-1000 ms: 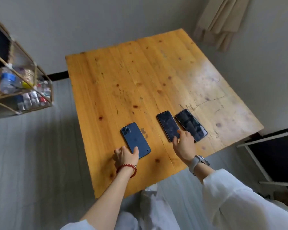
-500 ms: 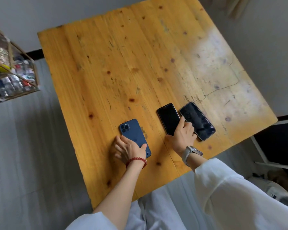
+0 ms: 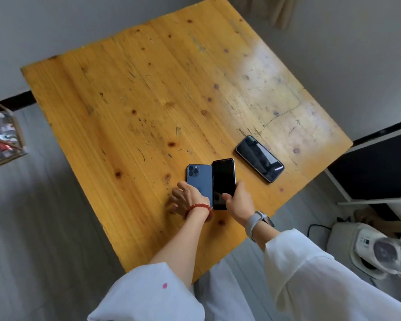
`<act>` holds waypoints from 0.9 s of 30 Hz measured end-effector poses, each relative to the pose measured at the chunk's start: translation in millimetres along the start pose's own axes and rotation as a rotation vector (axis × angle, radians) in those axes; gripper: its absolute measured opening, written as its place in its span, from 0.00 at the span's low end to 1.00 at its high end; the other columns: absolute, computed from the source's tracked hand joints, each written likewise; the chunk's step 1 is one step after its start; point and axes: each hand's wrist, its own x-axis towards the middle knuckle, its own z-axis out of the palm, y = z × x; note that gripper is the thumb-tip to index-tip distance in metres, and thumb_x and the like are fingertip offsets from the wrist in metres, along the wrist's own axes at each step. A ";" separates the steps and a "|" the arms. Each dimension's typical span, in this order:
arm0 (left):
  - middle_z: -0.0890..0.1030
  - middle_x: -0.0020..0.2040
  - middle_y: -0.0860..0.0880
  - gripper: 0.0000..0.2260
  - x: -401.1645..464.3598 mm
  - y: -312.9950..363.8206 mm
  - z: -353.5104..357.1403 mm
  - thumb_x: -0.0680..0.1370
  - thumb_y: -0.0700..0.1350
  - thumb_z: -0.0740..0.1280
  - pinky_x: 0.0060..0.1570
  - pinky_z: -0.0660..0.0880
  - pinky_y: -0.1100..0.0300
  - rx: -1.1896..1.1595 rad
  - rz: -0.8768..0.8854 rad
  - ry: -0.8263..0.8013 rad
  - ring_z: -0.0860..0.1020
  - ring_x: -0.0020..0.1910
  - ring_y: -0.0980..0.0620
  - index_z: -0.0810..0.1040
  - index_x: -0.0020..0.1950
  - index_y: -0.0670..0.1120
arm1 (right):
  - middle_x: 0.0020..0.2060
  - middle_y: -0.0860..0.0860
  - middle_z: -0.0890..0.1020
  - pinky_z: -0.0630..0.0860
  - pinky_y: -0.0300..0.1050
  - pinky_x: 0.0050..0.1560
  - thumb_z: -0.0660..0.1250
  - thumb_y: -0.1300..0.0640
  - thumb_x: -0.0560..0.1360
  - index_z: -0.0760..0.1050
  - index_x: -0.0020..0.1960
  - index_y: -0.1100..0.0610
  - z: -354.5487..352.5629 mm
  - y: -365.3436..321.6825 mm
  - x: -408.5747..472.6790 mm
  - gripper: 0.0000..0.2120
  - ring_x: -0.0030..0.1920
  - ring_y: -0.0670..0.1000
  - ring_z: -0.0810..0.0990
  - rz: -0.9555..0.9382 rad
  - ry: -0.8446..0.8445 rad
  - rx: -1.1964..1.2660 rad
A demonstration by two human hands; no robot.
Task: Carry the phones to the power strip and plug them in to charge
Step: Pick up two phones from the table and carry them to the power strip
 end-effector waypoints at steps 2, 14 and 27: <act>0.64 0.68 0.38 0.30 0.7 -4.9 -0.2 0.69 0.40 0.71 0.63 0.62 0.41 -0.024 0.037 -0.013 0.61 0.68 0.39 0.59 0.66 0.42 | 0.56 0.61 0.78 0.75 0.47 0.45 0.61 0.60 0.76 0.61 0.63 0.60 1.9 3.8 -2.3 0.17 0.53 0.60 0.78 0.030 0.003 0.107; 0.68 0.64 0.41 0.20 7.0 -19.0 -13.8 0.73 0.39 0.67 0.54 0.75 0.50 -0.346 0.069 -0.137 0.72 0.60 0.42 0.65 0.63 0.42 | 0.57 0.59 0.77 0.77 0.49 0.51 0.64 0.59 0.75 0.64 0.64 0.60 5.3 20.7 -2.6 0.19 0.54 0.57 0.77 0.069 -0.050 0.249; 0.69 0.67 0.41 0.20 -27.1 -47.0 -27.0 0.78 0.38 0.58 0.53 0.63 0.70 -0.230 0.506 -0.066 0.69 0.64 0.45 0.61 0.70 0.42 | 0.45 0.58 0.81 0.74 0.51 0.37 0.56 0.57 0.78 0.63 0.58 0.56 10.5 25.4 -39.9 0.10 0.40 0.60 0.78 -0.100 0.092 -0.030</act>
